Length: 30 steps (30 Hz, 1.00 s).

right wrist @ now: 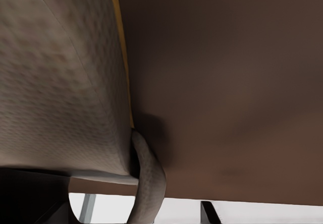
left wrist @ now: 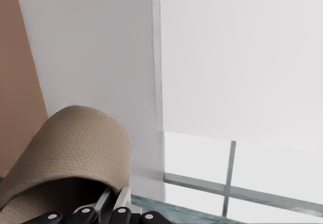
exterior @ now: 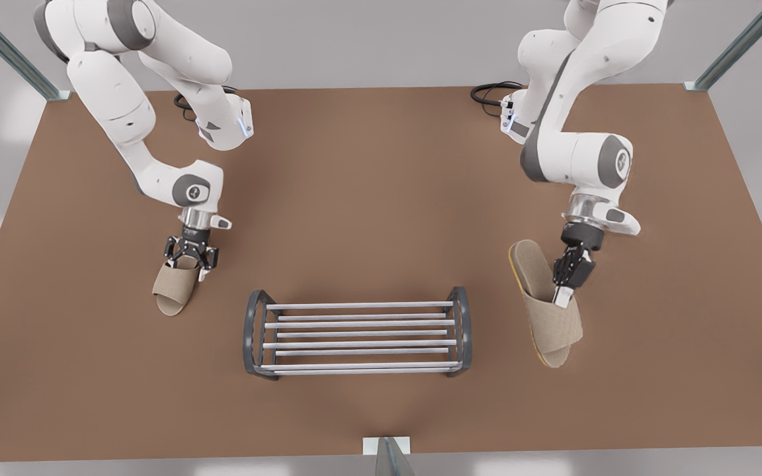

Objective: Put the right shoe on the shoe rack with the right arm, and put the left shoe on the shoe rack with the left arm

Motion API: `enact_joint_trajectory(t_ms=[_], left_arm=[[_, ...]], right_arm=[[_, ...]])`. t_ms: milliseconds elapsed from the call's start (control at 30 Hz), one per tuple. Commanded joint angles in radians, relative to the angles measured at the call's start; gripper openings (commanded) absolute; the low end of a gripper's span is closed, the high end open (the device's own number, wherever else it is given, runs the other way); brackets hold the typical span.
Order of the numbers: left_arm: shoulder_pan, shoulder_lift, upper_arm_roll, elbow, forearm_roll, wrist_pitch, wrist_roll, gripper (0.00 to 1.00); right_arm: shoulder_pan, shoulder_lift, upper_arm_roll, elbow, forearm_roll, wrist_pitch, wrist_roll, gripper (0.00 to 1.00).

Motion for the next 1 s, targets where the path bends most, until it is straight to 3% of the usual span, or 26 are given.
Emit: enact_joint_trajectory(t_ms=[0,67,133,333,767,867,967], left_arm=[[-0.024,-0.002,-0.084,0.060,-0.005,0.341,-0.293,0.21],[-0.027,0.007,-0.182,0.119,-0.006,0.444,-0.300,0.21],[-0.069,0.014,-0.237,0.142,0.001,0.470,-0.300,0.21],[-0.256,0.231,-0.240,0.315,0.239,0.461,-0.298,0.21],[-0.279,0.422,-0.227,0.404,0.423,0.338,-0.297,0.21],[-0.281,0.426,-0.204,0.404,0.448,0.283,-0.297,0.21],[-0.282,0.446,-0.201,0.387,0.457,0.284,-0.293,0.21]], right_arm=[[-0.012,0.013,0.000,0.010,-0.039,-0.003,0.172,0.97],[-0.015,0.017,0.000,0.018,-0.041,-0.003,0.172,0.96],[-0.018,0.015,0.000,0.024,-0.056,-0.003,0.170,0.88],[-0.037,0.015,0.000,0.027,-0.073,-0.005,0.172,0.79],[-0.052,0.006,0.002,0.027,-0.109,-0.020,0.230,0.39],[-0.066,-0.002,0.003,0.028,-0.110,-0.039,0.232,0.24],[-0.081,-0.023,0.032,0.027,-0.109,-0.039,0.241,0.21]])
